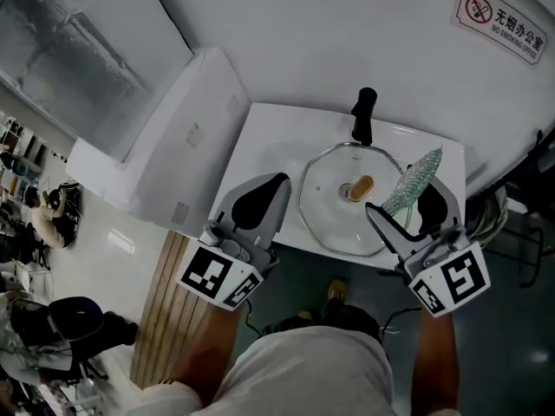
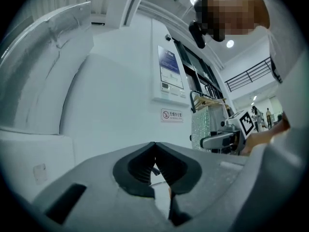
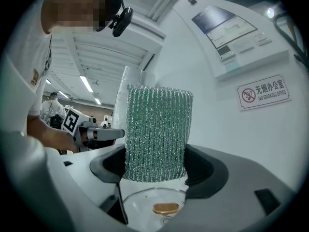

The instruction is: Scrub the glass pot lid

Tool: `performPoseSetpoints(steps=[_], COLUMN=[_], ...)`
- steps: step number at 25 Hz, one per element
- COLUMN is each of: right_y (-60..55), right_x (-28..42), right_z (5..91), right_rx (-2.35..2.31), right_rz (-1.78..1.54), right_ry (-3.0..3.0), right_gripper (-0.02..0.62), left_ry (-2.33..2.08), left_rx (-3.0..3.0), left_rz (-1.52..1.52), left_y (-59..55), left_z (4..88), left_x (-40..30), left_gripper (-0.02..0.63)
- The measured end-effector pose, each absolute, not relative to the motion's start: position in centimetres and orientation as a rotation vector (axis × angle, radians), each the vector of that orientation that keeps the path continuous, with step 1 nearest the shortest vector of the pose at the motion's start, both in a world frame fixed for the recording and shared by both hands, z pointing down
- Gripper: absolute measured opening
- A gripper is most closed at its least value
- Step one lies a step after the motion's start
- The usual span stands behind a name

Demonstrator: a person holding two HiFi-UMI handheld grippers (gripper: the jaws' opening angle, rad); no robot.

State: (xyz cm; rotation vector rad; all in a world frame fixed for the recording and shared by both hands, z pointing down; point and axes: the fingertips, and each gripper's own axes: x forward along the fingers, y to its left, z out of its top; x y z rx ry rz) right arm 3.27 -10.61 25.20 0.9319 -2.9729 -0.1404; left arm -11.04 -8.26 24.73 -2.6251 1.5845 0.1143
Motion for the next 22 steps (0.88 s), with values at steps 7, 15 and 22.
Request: performPoseSetpoints(steps=[7,15,22], right_y=[-14.2,-16.6,-17.4], right_x=[4.2,4.7,3.6], right_z=[25.9,26.5,26.3], right_rx=[0.863,0.767,0.734], right_rz=[-0.106,-0.107,-0.134], right_ry=[-2.991,-2.984,-2.969], right_gripper=[0.348,0.348,0.348], left_ry=[1.657,1.725,1.758], left_rx=[-2.615,-2.612,-2.633], left_rz=[0.054,0.015,-0.034], left_y=[-11.5,-13.9,-15.5], left_z=[26.0,27.4,28.7], left_x=[-10.4,-9.6,-10.2], left_gripper=[0.015,0.015,0.017])
